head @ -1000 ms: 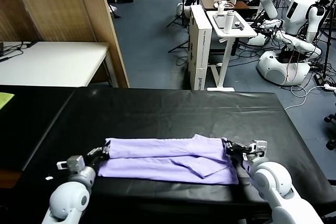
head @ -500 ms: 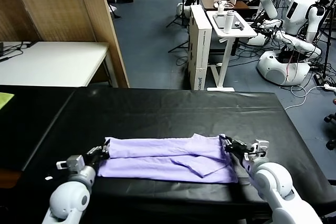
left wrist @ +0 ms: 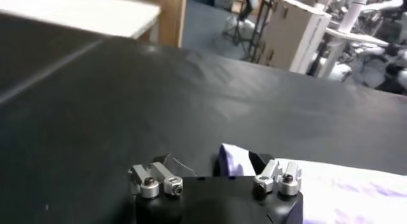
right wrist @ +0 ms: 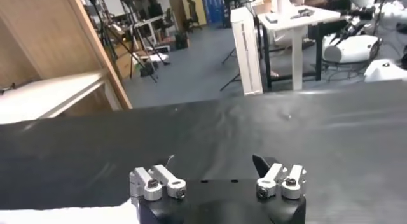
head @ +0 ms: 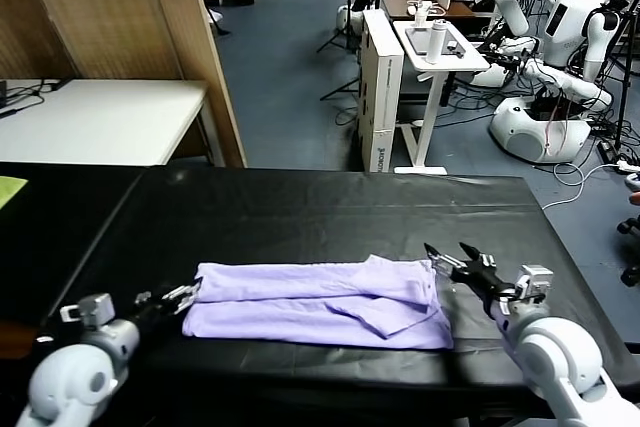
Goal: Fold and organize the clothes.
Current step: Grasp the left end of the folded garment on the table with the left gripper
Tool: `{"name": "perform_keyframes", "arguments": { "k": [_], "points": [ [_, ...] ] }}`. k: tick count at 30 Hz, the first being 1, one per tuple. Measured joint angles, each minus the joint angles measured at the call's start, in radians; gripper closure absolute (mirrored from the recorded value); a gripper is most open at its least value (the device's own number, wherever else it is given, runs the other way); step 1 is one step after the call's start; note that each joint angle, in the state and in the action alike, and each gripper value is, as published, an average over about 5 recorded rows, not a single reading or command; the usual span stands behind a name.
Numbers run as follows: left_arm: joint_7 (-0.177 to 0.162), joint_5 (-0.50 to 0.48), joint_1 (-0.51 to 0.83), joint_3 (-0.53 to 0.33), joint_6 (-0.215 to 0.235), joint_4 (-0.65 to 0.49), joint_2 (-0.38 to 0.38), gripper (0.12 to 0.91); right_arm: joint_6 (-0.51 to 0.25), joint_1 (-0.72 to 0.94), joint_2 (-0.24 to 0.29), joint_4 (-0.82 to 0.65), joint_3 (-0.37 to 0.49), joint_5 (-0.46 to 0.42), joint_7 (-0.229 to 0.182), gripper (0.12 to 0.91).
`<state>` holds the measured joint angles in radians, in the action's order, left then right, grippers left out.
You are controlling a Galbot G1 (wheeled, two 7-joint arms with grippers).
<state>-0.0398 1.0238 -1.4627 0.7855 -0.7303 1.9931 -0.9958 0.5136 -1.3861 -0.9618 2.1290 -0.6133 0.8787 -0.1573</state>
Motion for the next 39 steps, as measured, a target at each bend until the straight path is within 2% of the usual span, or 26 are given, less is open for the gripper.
{"name": "perform_keyframes", "arguments": {
  "k": [5,9,17,27,39],
  "points": [
    [0.063,0.068,-0.017,0.027,-0.007,-0.014,0.037,0.123,0.001,-0.029,-0.004,0.018,-0.017,-0.001,0.0,0.118],
    [0.089,0.08,-0.024,0.026,-0.007,-0.025,0.047,0.123,0.003,-0.036,-0.007,0.022,-0.019,-0.002,-0.001,0.118],
    [0.115,0.077,-0.023,0.0,-0.007,-0.046,0.053,0.123,0.004,-0.041,-0.013,0.022,-0.019,-0.005,-0.003,0.118],
    [0.146,0.026,0.0,-0.052,-0.004,-0.054,0.036,0.123,0.005,-0.045,-0.017,0.017,-0.02,-0.009,-0.003,0.118],
    [0.151,0.016,0.006,-0.084,-0.001,-0.064,0.022,0.141,0.005,-0.044,-0.02,0.016,-0.018,-0.012,-0.004,0.118]
  ]
}}
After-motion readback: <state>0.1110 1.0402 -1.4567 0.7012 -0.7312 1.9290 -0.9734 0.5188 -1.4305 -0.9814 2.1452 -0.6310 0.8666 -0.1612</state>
